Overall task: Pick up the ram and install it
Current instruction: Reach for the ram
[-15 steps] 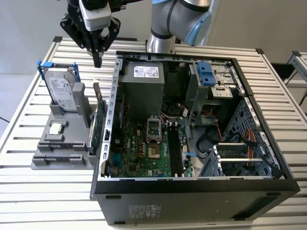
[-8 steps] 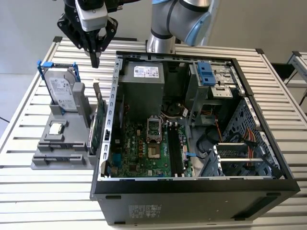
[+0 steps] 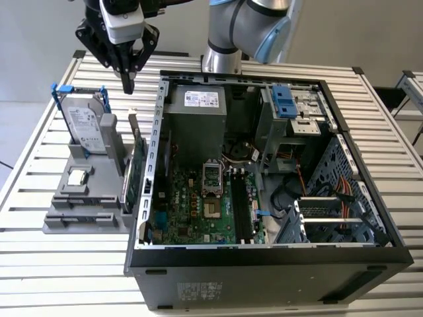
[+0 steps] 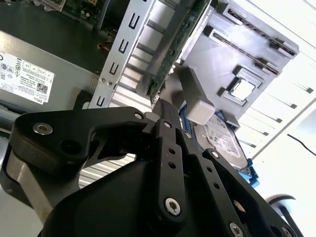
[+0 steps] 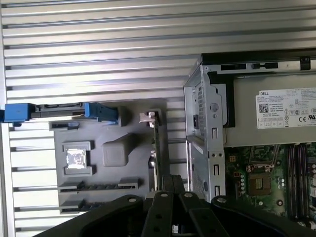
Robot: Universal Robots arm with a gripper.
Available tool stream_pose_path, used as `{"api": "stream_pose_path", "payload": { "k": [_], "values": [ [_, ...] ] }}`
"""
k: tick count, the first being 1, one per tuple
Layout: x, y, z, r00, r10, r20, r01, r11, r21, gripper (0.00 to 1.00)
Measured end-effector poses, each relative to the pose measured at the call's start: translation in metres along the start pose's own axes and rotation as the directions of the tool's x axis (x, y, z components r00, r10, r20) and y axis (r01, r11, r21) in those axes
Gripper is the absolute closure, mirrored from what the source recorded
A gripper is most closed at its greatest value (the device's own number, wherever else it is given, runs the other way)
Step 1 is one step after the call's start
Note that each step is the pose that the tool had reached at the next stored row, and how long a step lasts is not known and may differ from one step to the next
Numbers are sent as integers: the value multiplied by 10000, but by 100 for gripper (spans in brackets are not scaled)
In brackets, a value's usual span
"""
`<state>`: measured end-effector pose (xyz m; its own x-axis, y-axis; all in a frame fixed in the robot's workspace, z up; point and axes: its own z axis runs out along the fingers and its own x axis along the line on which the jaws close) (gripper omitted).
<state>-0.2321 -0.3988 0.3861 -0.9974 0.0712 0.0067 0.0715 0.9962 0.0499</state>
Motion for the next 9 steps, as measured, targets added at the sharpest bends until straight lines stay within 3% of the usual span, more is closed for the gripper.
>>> {"api": "stream_pose_path", "payload": {
  "k": [9],
  "values": [
    [56,-4,8,10000,2,-36,-2,10000,2,100]
  ]
}}
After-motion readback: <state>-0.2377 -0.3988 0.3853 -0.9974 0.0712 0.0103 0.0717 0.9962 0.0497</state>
